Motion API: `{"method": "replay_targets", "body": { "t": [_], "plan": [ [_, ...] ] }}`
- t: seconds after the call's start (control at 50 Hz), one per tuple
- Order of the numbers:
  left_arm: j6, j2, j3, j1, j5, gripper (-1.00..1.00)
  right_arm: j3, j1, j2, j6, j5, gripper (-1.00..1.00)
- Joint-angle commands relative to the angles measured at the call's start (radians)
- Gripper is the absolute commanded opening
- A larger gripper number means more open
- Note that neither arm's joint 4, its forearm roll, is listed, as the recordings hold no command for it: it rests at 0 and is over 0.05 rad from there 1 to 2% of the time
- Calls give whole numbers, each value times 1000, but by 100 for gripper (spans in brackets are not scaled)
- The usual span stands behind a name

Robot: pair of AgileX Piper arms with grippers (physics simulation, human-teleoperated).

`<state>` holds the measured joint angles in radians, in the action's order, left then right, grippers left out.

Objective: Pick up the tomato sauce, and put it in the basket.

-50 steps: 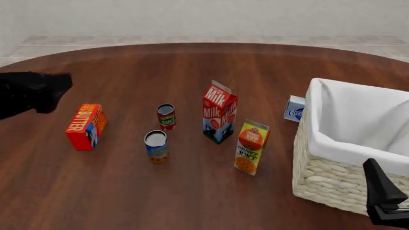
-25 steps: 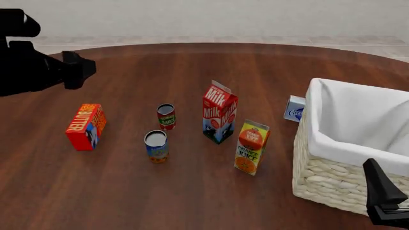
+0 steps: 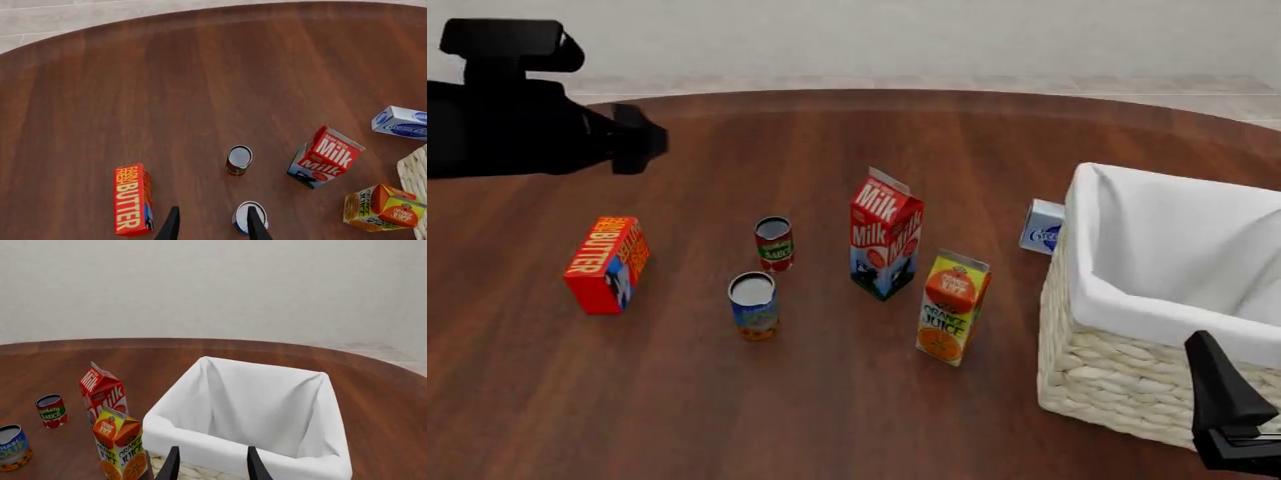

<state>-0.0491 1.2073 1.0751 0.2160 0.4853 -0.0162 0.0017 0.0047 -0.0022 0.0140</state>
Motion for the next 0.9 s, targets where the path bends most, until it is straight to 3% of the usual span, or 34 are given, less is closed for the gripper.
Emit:
{"method": "replay_targets", "body": {
  "t": [0.02,0.4,0.9],
  "plan": [
    [-14,67,23,14,-13,100,0,0,0,0,0,100],
    [-59,181,51,38,-49,100,0,0,0,0,0,100],
    [-64,281,54,52,-119,100,0,0,0,0,0,100]
  ]
}}
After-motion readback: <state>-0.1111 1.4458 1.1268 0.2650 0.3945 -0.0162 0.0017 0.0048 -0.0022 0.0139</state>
